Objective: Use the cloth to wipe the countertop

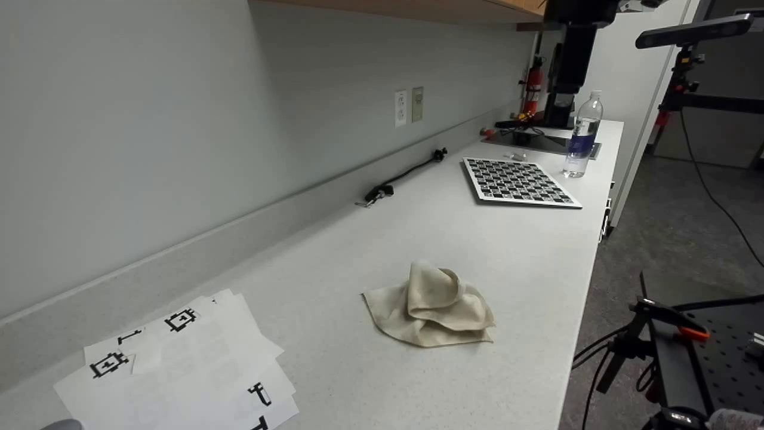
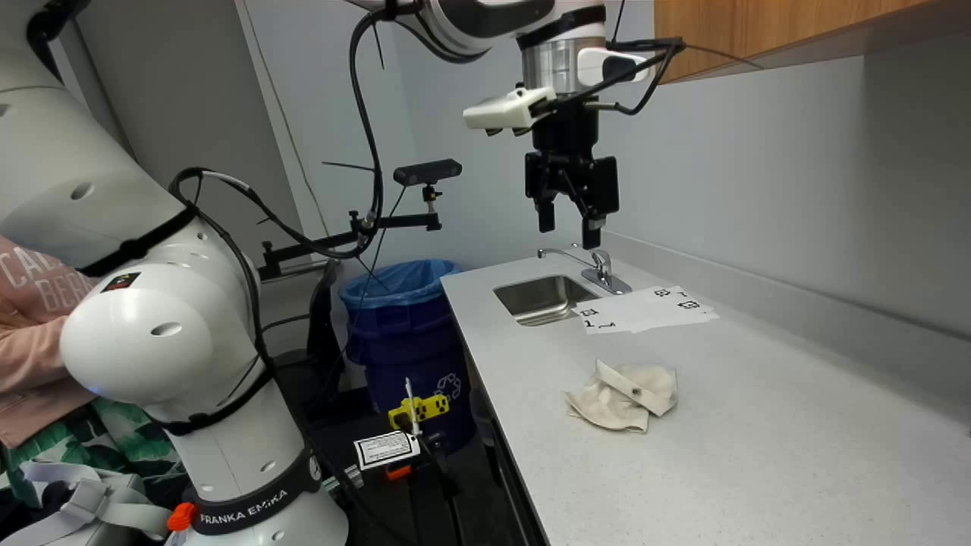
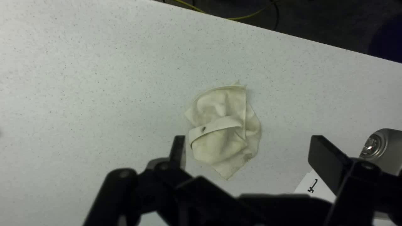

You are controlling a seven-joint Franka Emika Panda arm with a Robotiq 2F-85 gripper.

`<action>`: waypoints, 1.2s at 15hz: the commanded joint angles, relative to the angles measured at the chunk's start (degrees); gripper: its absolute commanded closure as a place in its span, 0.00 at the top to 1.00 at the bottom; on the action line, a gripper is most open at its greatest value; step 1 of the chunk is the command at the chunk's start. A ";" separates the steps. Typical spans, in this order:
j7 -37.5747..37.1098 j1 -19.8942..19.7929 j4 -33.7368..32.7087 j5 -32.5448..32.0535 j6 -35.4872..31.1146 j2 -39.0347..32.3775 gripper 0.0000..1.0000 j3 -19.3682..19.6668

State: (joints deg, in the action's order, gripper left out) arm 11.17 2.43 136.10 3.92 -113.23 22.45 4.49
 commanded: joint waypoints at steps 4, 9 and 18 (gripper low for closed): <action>-0.81 -0.71 6.97 -4.50 -13.32 -5.11 1.00 -2.29; -5.17 -0.65 8.40 -11.36 -26.84 -12.48 1.00 -5.38; -11.61 -0.01 7.44 -15.42 -34.27 -19.21 1.00 -7.55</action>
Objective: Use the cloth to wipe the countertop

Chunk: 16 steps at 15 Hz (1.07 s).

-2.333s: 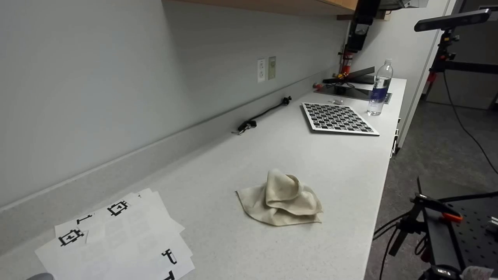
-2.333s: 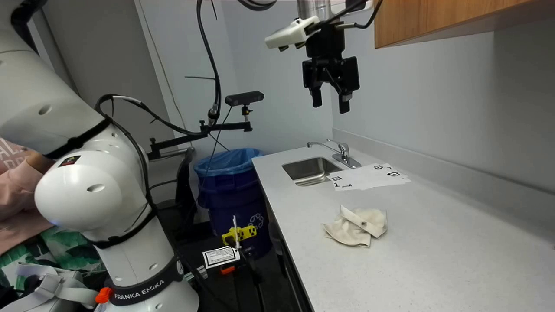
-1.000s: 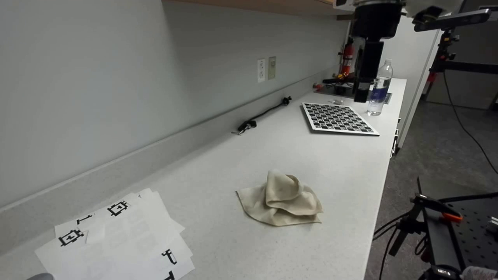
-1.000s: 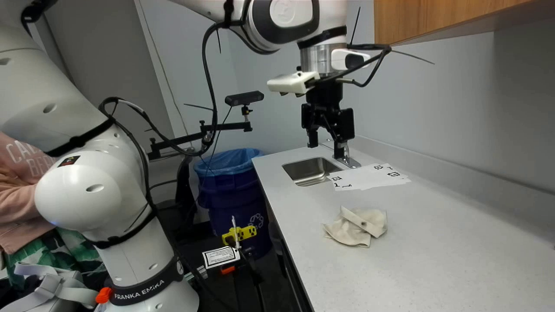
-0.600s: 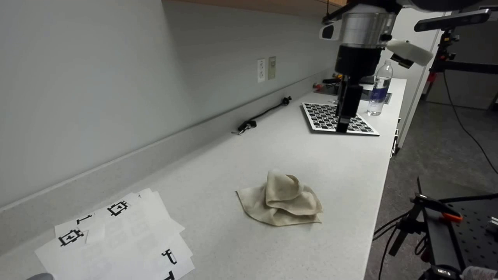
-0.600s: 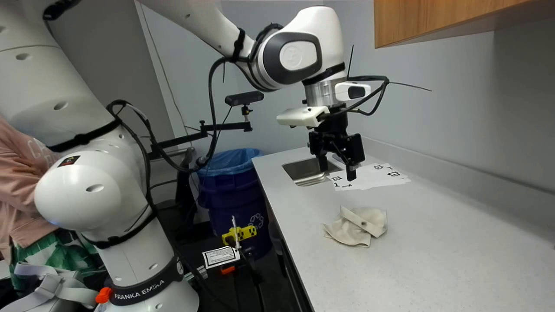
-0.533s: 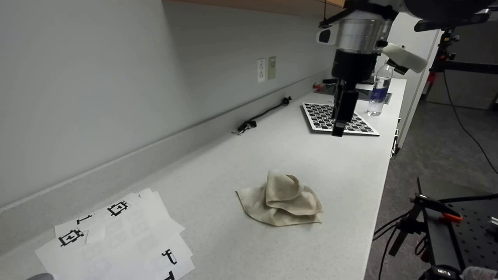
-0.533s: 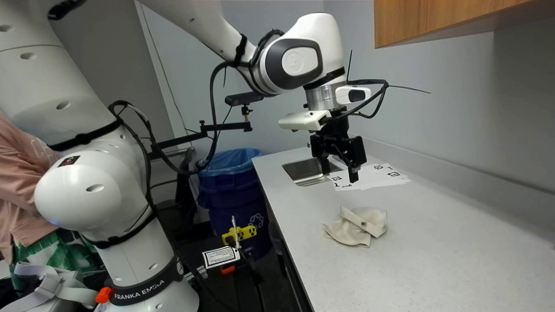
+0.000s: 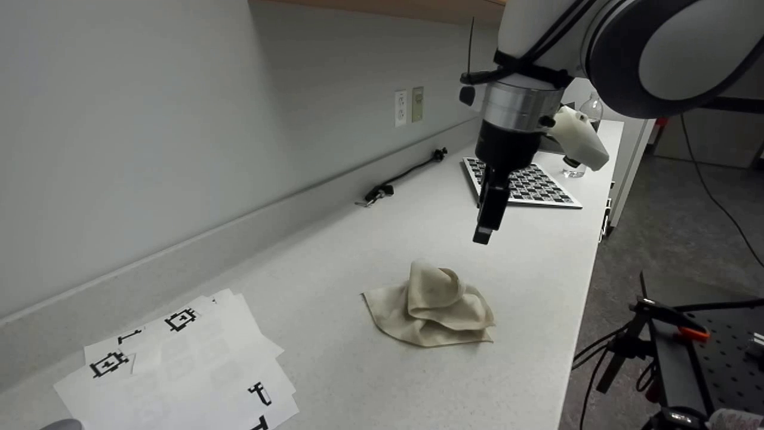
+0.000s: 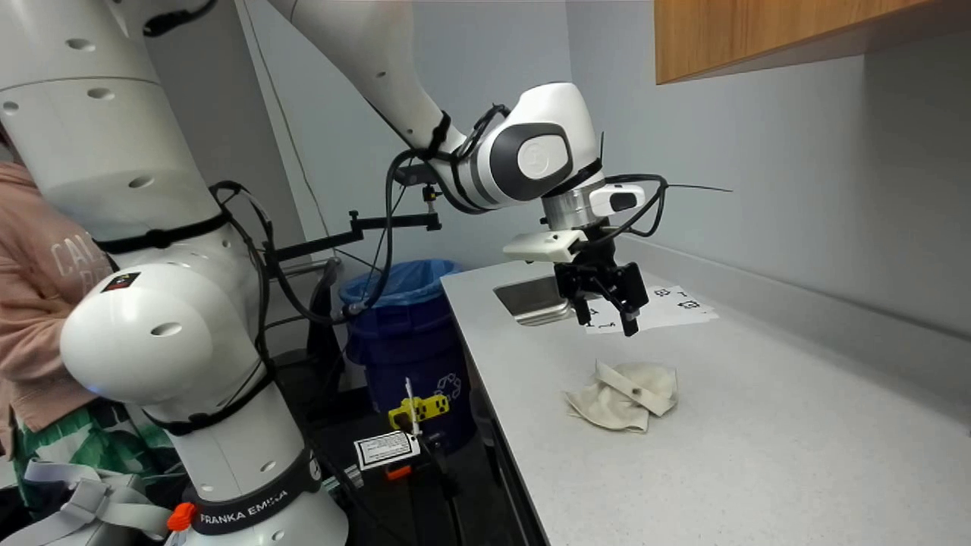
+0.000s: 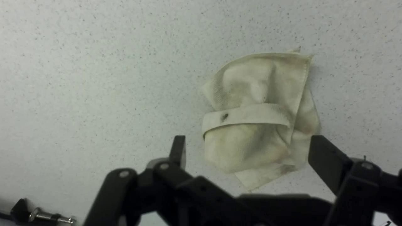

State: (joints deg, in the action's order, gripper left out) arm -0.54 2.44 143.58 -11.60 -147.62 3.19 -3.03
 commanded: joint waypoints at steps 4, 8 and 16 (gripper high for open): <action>-0.01 -0.40 0.16 0.10 0.20 0.74 1.00 0.37; 3.02 -0.31 -0.14 1.64 -1.53 -0.89 1.00 1.04; 10.75 0.39 -2.39 11.82 -9.29 -9.31 1.00 -0.31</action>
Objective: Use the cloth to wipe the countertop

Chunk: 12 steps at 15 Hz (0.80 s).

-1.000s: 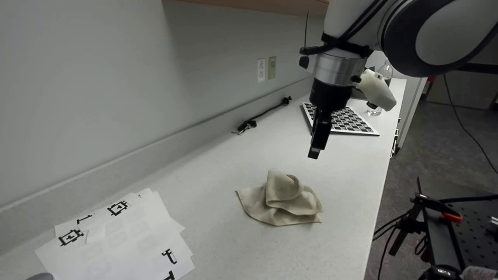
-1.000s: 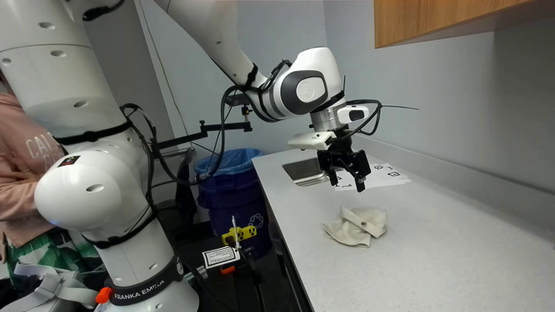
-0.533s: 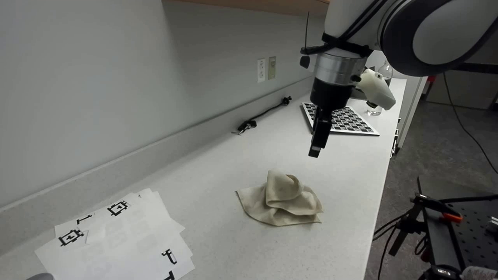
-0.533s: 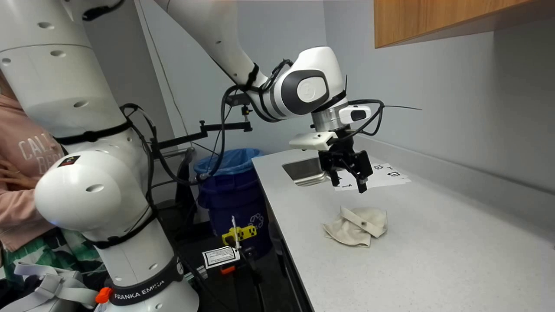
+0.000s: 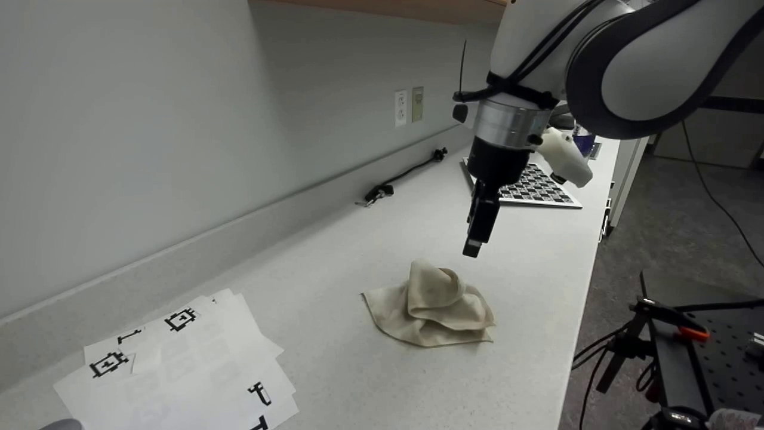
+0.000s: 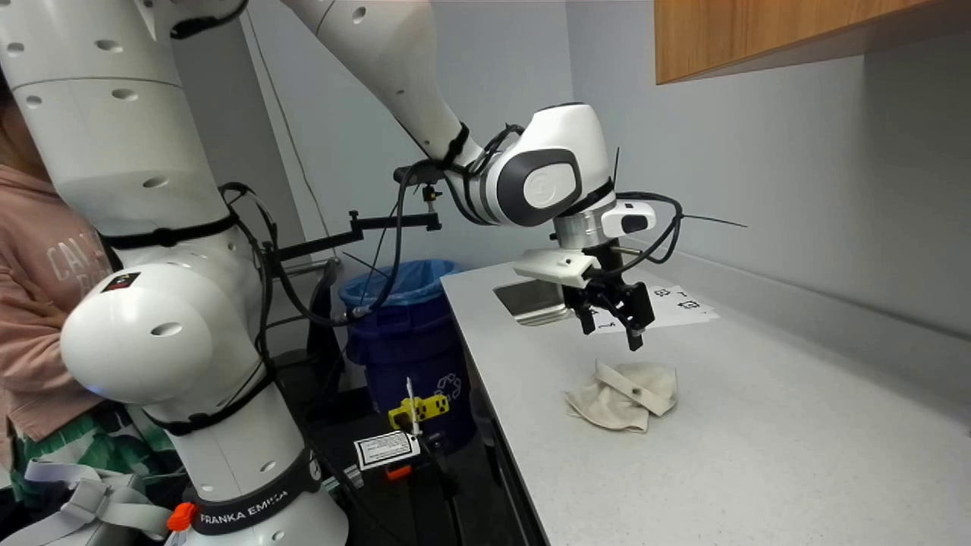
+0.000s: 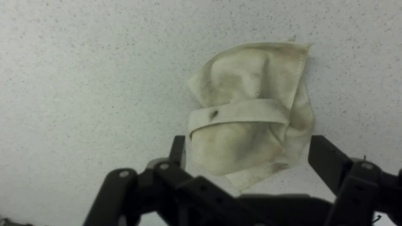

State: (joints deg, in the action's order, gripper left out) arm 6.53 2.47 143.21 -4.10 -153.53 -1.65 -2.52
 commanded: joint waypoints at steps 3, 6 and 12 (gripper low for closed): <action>4.07 0.51 -2.47 4.98 -6.21 -8.31 1.00 -2.27; 3.43 0.14 -3.18 4.25 -11.06 -12.15 1.00 -3.10; 2.62 -0.02 -7.03 1.69 -17.04 -19.35 1.00 -2.79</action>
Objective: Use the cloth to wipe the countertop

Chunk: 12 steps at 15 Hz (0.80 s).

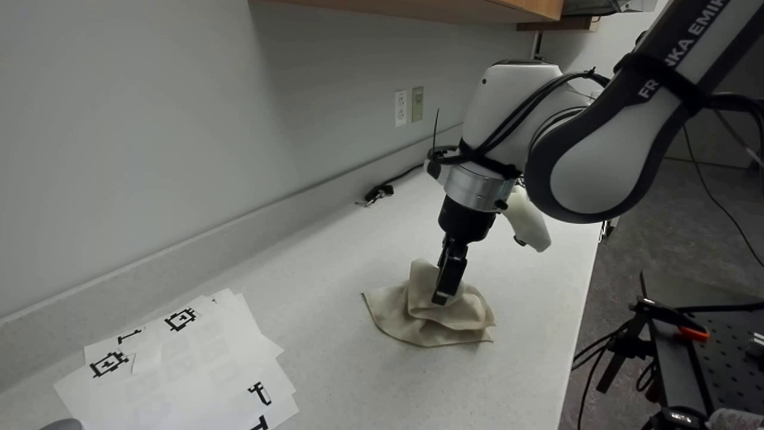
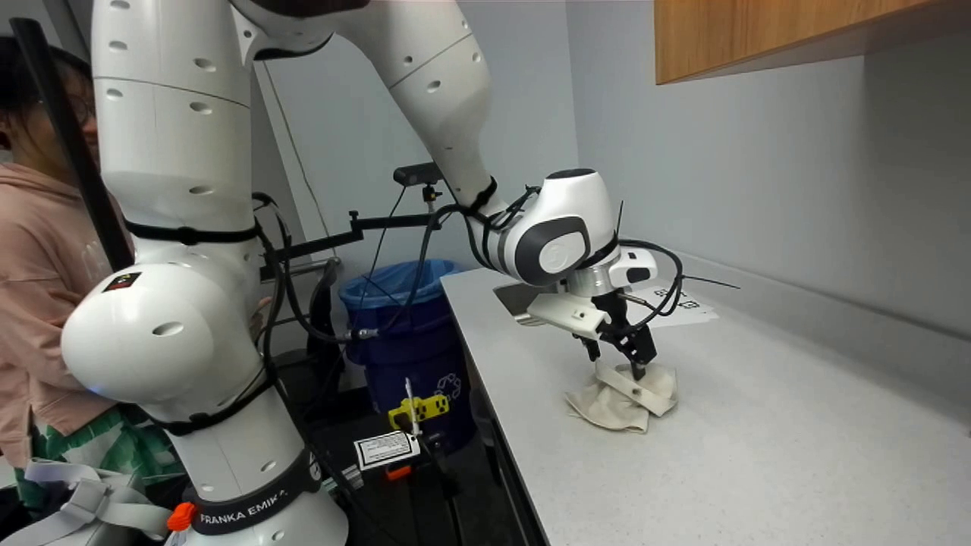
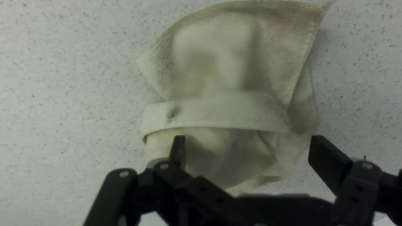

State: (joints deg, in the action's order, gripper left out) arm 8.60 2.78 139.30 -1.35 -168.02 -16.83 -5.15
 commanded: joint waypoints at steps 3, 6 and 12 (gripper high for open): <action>-0.36 0.11 -4.87 -1.97 -3.45 -6.96 1.00 0.49; -0.64 -0.11 -6.05 -1.94 -3.38 -8.65 1.00 0.74; -1.34 0.38 -7.31 -2.60 -3.52 -10.11 0.73 2.48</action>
State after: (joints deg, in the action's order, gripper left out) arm 8.41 2.75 133.39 -2.56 -169.96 -25.39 -3.93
